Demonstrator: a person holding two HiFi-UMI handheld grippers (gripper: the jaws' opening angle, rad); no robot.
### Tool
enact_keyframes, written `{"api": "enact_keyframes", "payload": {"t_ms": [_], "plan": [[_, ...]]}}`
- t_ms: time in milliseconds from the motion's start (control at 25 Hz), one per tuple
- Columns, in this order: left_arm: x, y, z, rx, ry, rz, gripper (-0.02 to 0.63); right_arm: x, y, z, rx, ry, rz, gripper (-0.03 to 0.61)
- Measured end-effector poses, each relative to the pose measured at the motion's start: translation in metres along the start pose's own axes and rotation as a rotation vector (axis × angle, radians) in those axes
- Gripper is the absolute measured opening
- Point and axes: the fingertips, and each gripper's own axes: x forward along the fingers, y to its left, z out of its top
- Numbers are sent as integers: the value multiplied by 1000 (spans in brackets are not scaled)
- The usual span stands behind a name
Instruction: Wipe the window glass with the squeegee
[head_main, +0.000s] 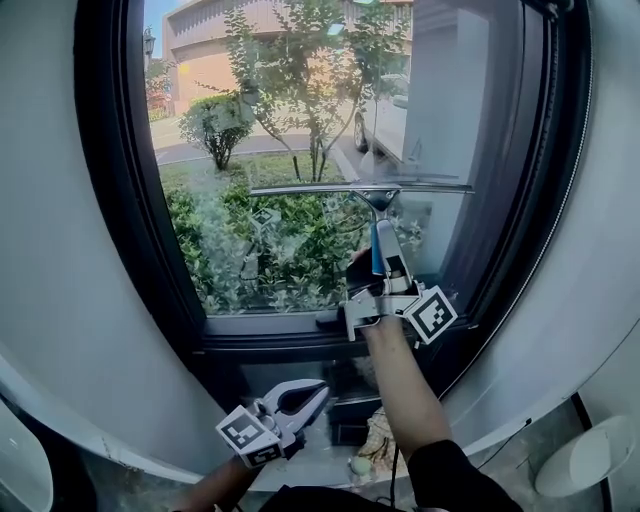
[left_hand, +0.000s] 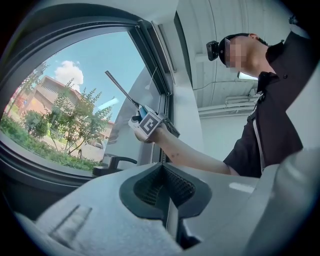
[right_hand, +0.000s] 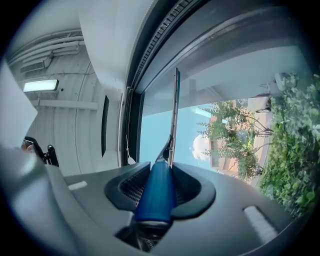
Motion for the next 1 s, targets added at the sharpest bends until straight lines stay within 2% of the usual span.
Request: {"api": "enact_keyframes", "payload": {"t_ms": [280,560,1000], "plan": [[4,7,9,72,-16,-25,-5,-9,-5,-4,-3,9,-13,133],[0,19,-2,67,18,-3,-3,-21,-11,-7,0,9,-35,133],[1,17,-13,42,49,-21,-3,-44,-22,-9,22,-2,-69,133]]}}
